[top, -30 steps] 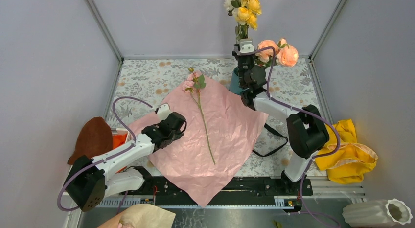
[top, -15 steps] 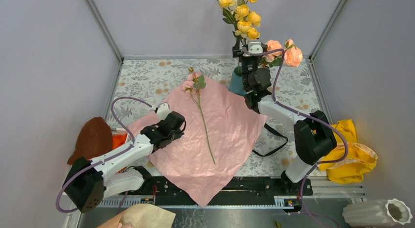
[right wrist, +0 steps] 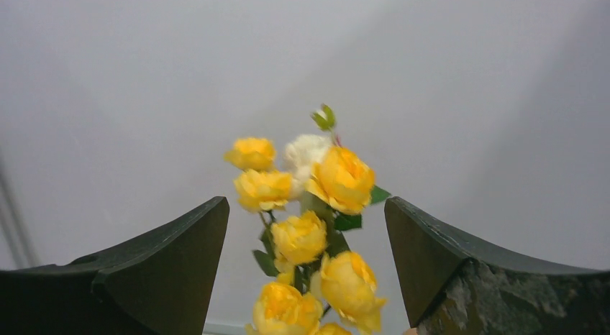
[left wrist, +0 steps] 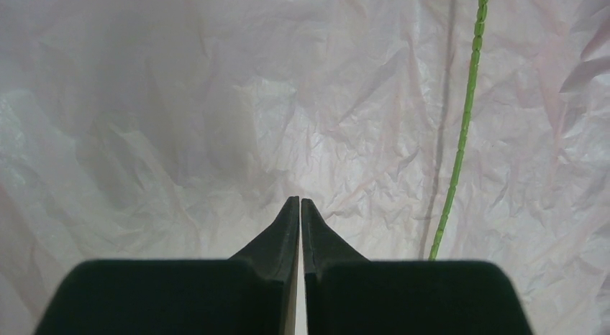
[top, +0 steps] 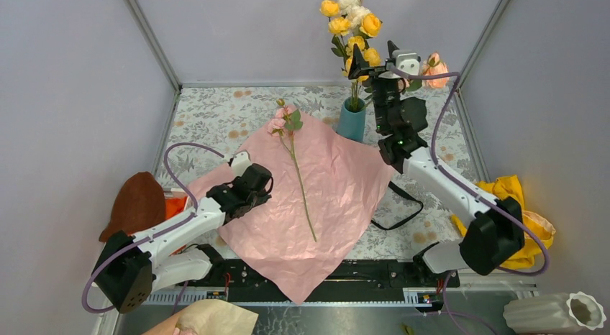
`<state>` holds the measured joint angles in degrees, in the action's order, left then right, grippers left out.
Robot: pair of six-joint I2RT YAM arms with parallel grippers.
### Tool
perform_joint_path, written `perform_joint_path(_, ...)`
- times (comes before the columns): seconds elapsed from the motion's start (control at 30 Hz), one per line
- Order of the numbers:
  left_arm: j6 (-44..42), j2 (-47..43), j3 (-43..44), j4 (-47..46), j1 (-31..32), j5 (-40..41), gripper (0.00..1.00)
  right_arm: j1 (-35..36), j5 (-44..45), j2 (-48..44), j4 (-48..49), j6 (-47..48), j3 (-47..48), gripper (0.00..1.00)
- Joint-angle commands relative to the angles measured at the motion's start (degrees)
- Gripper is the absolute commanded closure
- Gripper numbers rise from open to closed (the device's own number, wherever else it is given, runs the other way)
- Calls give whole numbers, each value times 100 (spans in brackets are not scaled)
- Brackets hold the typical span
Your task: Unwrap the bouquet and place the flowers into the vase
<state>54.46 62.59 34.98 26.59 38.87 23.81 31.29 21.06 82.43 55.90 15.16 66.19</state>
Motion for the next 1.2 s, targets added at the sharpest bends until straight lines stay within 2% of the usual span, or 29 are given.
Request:
perform_joint_path(0.0,53,-130,43,-189,-38,-13,92,8,-927,-681,-765,-706,503,13)
perform_joint_path(0.3,118,-367,-5,-101,-38,23,92,9,-2830,-1316,-1962,-2162,791,17)
perform_joint_path(0.5,191,-608,-27,91,-40,181,92,61,-3816,-1069,-2509,-3168,709,47)
perform_joint_path(0.7,256,-746,-78,161,-42,214,92,167,-4467,114,-4289,-3355,1156,54)
perform_joint_path(0.77,287,-759,-93,155,-46,221,92,319,-4321,486,-4668,-3279,1153,55)
perform_joint_path(0.97,321,-690,-119,92,-51,213,91,895,-3027,1454,-6016,-2897,1463,63)
perform_joint_path(1.17,311,-634,-108,83,-51,226,91,1034,-2713,2329,-6574,-2919,1848,69)
